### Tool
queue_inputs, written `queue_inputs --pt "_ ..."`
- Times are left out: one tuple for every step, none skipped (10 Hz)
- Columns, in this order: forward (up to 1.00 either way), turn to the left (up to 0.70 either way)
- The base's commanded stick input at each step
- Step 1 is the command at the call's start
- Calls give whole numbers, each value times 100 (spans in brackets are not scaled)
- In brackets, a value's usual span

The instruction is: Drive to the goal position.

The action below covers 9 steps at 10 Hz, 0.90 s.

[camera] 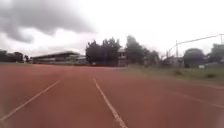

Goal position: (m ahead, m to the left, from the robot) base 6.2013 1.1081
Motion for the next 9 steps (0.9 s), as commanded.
queue_inputs --pt "70 0" --pt "70 0" --pt "70 0" --pt "70 0" --pt "70 0" --pt "70 0" --pt "70 0" --pt "70 0" --pt "70 0"
